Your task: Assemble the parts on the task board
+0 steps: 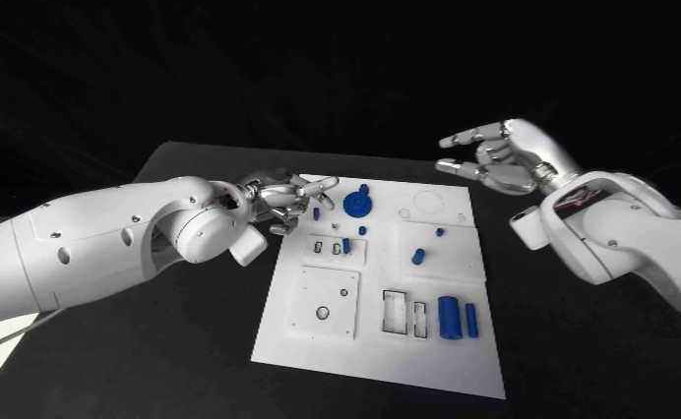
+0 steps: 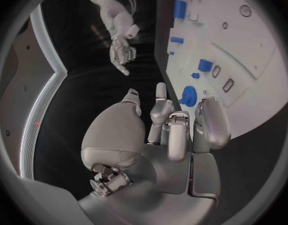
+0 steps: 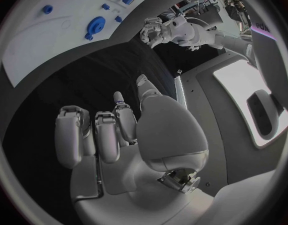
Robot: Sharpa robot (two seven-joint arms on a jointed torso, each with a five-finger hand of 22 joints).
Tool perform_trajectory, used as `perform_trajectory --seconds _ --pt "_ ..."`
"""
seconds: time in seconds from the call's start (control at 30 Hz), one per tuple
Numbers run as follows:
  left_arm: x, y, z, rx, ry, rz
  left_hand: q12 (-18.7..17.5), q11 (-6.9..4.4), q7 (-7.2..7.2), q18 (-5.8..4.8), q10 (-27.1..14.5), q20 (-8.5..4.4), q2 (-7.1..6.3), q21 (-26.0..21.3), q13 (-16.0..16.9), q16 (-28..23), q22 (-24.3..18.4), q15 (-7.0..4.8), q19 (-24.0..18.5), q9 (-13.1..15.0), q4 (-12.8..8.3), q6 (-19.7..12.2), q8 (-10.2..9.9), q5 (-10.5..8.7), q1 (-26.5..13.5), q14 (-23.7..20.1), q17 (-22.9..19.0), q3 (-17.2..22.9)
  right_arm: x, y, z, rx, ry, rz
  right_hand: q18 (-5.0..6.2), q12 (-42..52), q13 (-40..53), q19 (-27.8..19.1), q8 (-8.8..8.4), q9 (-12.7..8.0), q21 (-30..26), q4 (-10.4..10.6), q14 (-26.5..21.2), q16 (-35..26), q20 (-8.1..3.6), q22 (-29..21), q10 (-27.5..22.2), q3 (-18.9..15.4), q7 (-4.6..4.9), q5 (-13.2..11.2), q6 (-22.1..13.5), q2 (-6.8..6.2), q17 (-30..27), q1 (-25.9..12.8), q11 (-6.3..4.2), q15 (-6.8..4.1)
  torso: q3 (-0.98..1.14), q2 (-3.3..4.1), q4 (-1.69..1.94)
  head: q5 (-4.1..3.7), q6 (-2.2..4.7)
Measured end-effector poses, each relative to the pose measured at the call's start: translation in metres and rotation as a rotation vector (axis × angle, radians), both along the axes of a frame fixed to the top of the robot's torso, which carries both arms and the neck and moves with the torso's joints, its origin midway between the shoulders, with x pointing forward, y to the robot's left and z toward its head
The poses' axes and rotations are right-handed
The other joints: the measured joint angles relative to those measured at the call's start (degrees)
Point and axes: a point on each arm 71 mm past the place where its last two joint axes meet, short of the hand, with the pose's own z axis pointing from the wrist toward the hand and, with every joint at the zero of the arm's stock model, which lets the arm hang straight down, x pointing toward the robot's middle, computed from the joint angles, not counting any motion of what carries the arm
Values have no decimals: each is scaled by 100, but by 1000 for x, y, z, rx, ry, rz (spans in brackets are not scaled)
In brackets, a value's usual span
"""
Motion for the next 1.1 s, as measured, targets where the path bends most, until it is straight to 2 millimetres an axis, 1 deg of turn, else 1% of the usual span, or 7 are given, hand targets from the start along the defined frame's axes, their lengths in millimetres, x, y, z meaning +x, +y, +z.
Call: perform_trajectory --seconds 0.03,0.13,0.33,0.4,0.57,0.8,1.1 --pt "2 -2 1 60 4 -23 86 -18 -19 -56 67 -17 0 59 110 0 113 -21 45 118 33 -19 136 0 0 1 0 -74 1 -6 2 10 8 -13 0 0 0 0 0 0 0 0 0 0 0 -4 -8 0 0 0 0 0 0 0 -8 0 10 -15 -7 14 -6" --pt "7 -6 5 252 7 -78 274 -119 -111 -55 198 -68 33 182 362 0 362 -90 107 530 41 -111 580 0 -41 -9 0 -316 4 -23 5 35 32 -48 0 0 0 0 0 0 -11 0 0 -23 0 -17 -21 0 0 0 0 0 0 0 -21 0 36 -48 -20 44 -29" --pt "15 -16 22 511 -17 -117 389 -156 -193 -56 296 -123 115 264 538 0 546 -142 113 1047 43 -320 1074 0 -20 2 -1 -530 8 -43 5 54 63 -92 1 -21 0 -22 0 -1 -36 0 0 -34 -22 -36 -21 -1 0 2 0 0 -1 0 -22 0 93 -98 -47 103 -86" --pt "18 -20 29 569 -30 -117 392 -174 -201 -141 314 -123 153 279 581 0 591 -142 113 1188 50 -388 1192 0 17 2 -1 -576 9 -46 5 58 71 -100 1 -21 0 -22 0 -1 -36 16 0 -35 -22 -44 -21 -16 0 21 0 0 -1 0 -22 0 108 -109 -53 110 -96" --pt "29 -37 44 686 -59 -117 416 -174 -202 -141 314 -122 222 278 601 0 611 -142 114 1338 41 -490 1276 0 42 2 -1 -644 12 -52 4 63 86 -113 0 -21 0 -22 0 6 -36 7 0 -57 -22 -63 -21 -57 0 123 0 0 -1 0 -22 0 142 -140 -46 122 -142" --pt "46 -60 36 777 -45 -137 416 -174 -161 -140 314 -122 289 278 579 0 610 -142 114 1409 47 -675 1276 0 50 2 -2 -717 15 -53 2 62 98 -119 0 -43 2 -22 0 5 -57 -25 0 -65 -22 -75 -21 -89 0 254 0 45 -1 45 -22 0 165 -166 -29 137 -195" --pt "57 -78 24 845 -17 -176 416 -154 -152 -140 334 -121 307 278 605 0 635 -142 114 1413 57 -724 1237 0 32 2 -2 -739 17 -55 1 58 108 -127 1 -43 1 -21 0 5 -57 -9 0 -66 -22 -83 -21 -104 0 255 0 45 -2 45 -22 0 157 -157 -42 133 -221"
